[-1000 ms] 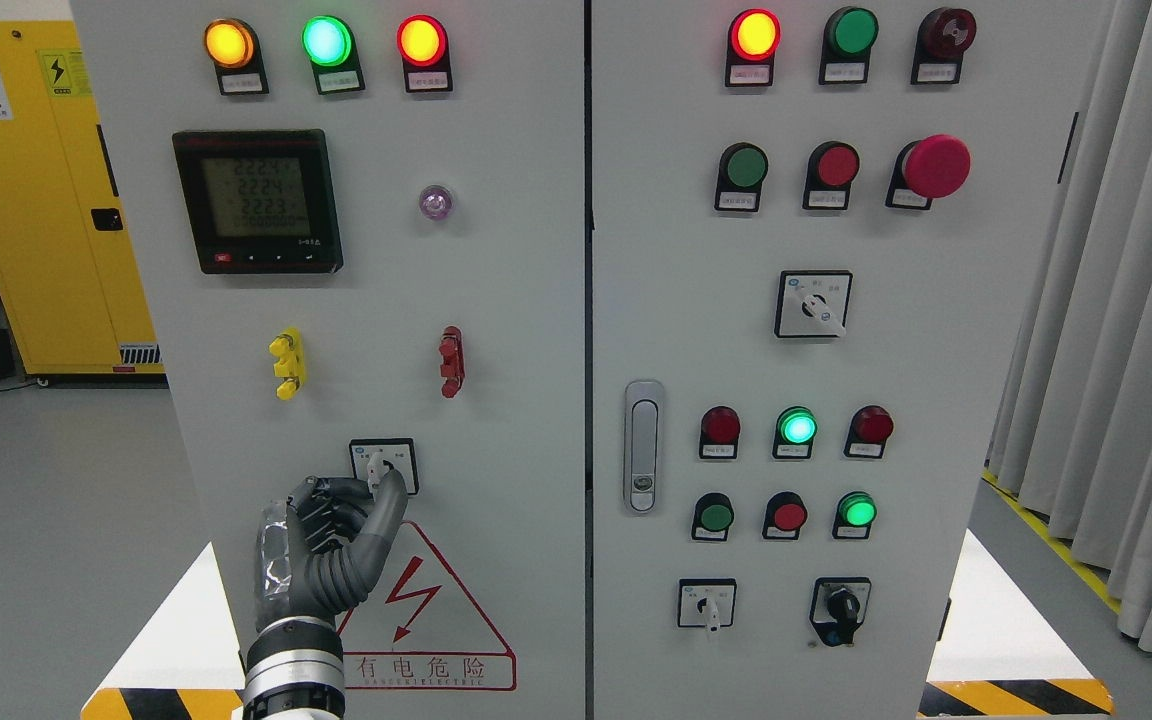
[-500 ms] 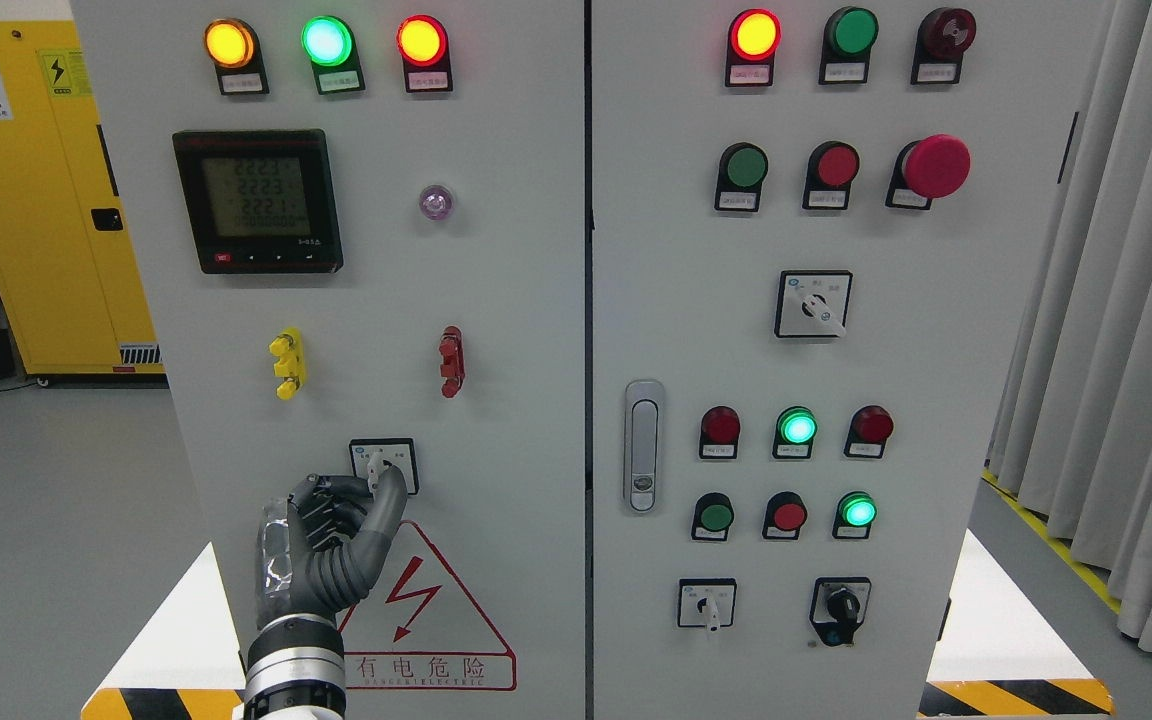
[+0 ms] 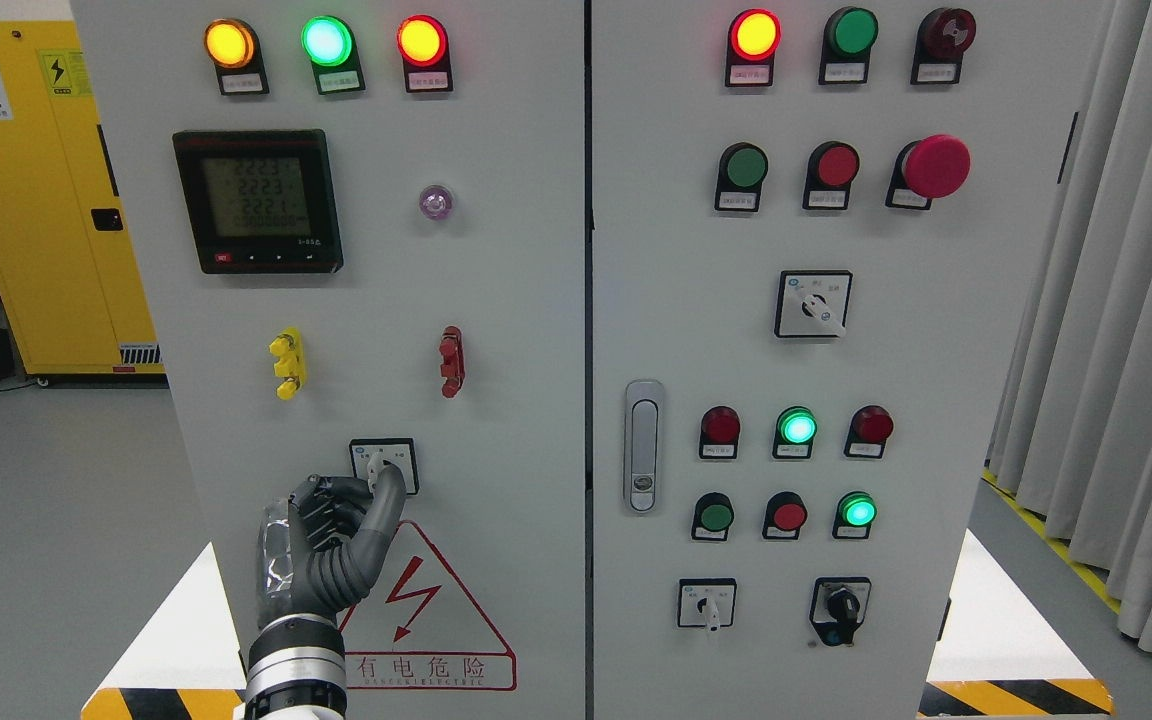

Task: Turn on light switch 1

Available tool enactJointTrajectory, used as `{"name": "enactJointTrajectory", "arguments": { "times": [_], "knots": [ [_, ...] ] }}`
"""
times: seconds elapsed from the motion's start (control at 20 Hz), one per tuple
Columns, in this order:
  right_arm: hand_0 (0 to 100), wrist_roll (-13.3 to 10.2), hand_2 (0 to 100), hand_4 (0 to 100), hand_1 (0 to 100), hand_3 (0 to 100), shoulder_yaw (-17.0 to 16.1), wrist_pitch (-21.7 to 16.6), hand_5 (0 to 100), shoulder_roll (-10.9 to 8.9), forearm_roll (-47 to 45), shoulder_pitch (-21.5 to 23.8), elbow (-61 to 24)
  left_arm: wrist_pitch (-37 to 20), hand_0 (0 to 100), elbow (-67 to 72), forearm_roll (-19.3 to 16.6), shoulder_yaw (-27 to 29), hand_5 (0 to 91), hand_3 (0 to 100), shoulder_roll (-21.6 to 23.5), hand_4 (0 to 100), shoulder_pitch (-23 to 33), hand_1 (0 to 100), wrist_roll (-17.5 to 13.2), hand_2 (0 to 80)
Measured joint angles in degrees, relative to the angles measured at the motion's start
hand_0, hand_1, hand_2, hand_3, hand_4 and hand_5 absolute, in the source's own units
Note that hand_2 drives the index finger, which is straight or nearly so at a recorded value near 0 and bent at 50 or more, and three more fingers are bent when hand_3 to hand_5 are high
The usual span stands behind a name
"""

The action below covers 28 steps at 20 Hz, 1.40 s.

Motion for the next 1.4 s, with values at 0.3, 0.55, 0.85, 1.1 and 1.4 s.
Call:
{"name": "enactJointTrajectory", "arguments": {
  "times": [0.3,0.55,0.85,1.1,1.4],
  "knots": [
    [0,0.0,4,0,50,0,0.0,0.0,0,0.0,0.0,0.0,0.0,0.0,34,0.1,0.0,0.0,85.2,88,0.0,87,-0.1,62,0.3,59.6],
    [0,0.0,4,0,50,0,0.0,0.0,0,0.0,0.0,0.0,0.0,0.0,36,0.1,0.0,0.0,85.5,88,0.0,87,-0.1,62,0.0,60.1],
    [0,0.0,4,0,50,0,0.0,0.0,0,0.0,0.0,0.0,0.0,0.0,36,0.2,0.0,-0.1,85.5,88,0.0,87,-0.2,61,-0.1,60.5],
    [0,0.0,4,0,50,0,0.0,0.0,0,0.0,0.0,0.0,0.0,0.0,38,0.2,0.0,-0.2,85.6,88,0.0,87,-0.3,60,-0.1,60.6],
    [0,0.0,4,0,50,0,0.0,0.0,0,0.0,0.0,0.0,0.0,0.1,44,0.2,0.0,-0.3,85.6,88,0.0,87,-0.4,59,-0.1,60.7]
  ]
}}
